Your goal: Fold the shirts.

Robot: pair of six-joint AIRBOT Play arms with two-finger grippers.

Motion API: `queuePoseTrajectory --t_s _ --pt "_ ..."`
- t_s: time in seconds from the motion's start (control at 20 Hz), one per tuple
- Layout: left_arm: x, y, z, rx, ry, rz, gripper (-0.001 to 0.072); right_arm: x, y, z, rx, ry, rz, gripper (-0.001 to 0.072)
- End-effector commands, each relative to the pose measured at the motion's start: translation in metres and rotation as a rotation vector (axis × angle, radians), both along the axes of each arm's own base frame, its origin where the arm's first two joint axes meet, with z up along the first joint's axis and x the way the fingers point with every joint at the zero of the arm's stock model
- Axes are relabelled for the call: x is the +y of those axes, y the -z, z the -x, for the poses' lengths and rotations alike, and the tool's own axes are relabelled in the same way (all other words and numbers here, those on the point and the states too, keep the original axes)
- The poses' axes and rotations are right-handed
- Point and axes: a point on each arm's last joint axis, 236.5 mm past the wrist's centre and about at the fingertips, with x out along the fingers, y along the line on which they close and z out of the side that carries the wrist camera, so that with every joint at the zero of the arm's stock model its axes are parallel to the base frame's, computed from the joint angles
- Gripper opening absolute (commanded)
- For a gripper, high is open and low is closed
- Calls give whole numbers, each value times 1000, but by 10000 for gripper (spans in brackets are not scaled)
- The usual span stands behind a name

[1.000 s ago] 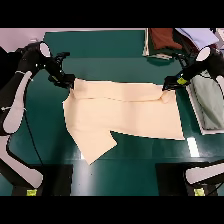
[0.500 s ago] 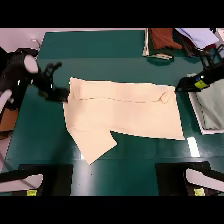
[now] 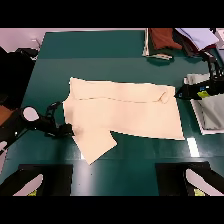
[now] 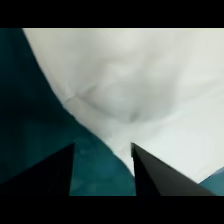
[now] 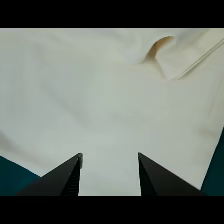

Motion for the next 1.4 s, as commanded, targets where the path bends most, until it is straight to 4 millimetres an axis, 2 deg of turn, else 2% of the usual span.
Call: queuePoseTrajectory --t_s 0.0,0.15,0.2,0.25,0.3,0.4,0.5,0.6,0.65,0.7,0.8,0.85,0.9,0.95,1.0,1.1,1.25,1.35 --pt "-21 5 -10 -68 -92 118 444 11 -5 0 -16 -7 -43 409" --pt "-31 2 -21 -111 -128 175 440 11 -5 0 -15 -8 -43 409" --pt "-31 1 -22 -117 -133 176 412 11 -5 1 -14 -8 -43 409" --pt "-31 1 -22 -116 -133 176 345 11 -5 2 -9 -10 -43 409" --pt "-31 1 -22 -115 -129 176 33 10 -3 4 2 -9 -42 409" --pt "-34 -7 -20 -116 -84 183 21 -3 0 12 36 4 -36 409" --pt "-31 -26 -22 -165 -24 161 20 -24 16 28 114 66 -47 408" --pt "-21 -48 -22 -237 15 110 21 -56 52 58 224 185 -51 410" --pt "-16 -55 -21 -259 29 89 21 -75 74 77 284 257 -33 460" --pt "-15 -61 -19 -276 40 82 21 -89 95 97 345 320 -28 603" --pt "-15 -66 -17 -291 46 86 21 -100 131 134 475 434 -90 614" --pt "-15 -66 -17 -288 47 85 22 -100 145 148 535 474 -131 600" --pt "-15 -66 -17 -290 46 86 21 -96 156 158 582 498 -169 550" --pt "-15 -66 -17 -291 46 85 22 -91 166 164 618 509 -202 550" --pt "-15 -66 -18 -293 45 85 22 -83 173 162 629 514 -240 550" --pt "-15 -66 -17 -290 46 85 22 -65 181 155 642 488 -304 494" --pt "-15 -66 -17 -288 47 85 22 -41 185 142 649 424 -337 483" --pt "-15 -64 -11 -269 62 84 22 -26 184 132 618 358 -335 361"
